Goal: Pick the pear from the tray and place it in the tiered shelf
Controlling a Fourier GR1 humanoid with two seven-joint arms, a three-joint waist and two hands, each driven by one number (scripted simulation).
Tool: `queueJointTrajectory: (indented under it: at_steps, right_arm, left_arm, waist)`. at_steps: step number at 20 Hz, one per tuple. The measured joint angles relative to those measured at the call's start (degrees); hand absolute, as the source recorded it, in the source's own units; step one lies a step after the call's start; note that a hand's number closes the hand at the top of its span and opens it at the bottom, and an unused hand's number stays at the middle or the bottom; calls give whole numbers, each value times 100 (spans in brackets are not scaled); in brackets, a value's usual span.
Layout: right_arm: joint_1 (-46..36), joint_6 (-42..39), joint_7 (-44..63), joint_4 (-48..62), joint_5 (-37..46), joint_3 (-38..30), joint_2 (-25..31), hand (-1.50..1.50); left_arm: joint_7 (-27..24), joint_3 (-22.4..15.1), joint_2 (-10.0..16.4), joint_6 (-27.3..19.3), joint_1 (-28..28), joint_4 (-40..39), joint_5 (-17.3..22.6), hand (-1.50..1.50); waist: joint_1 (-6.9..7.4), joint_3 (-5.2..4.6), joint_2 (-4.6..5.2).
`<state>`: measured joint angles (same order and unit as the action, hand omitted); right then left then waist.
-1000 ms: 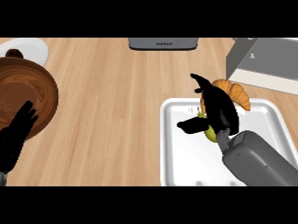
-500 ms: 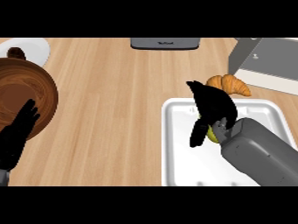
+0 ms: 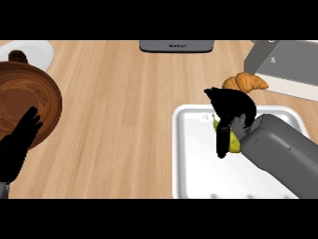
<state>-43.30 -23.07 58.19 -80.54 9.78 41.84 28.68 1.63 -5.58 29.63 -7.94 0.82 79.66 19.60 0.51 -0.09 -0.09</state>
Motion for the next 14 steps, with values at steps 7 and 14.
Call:
queueJointTrajectory:
  at_steps: [7, 14]
  right_arm:
    - [171, -289, -220, 378, 311, 55, -47, -150]
    - [402, -529, -583, 809, 914, -149, -138, -150]
  left_arm:
    - [-41, 110, -85, 72, 29, -20, -105, 0]
    - [103, 238, -183, 138, 0, 50, -268, 0]
  waist:
    - [-20, 5, 5]
    - [-22, 8, 8]
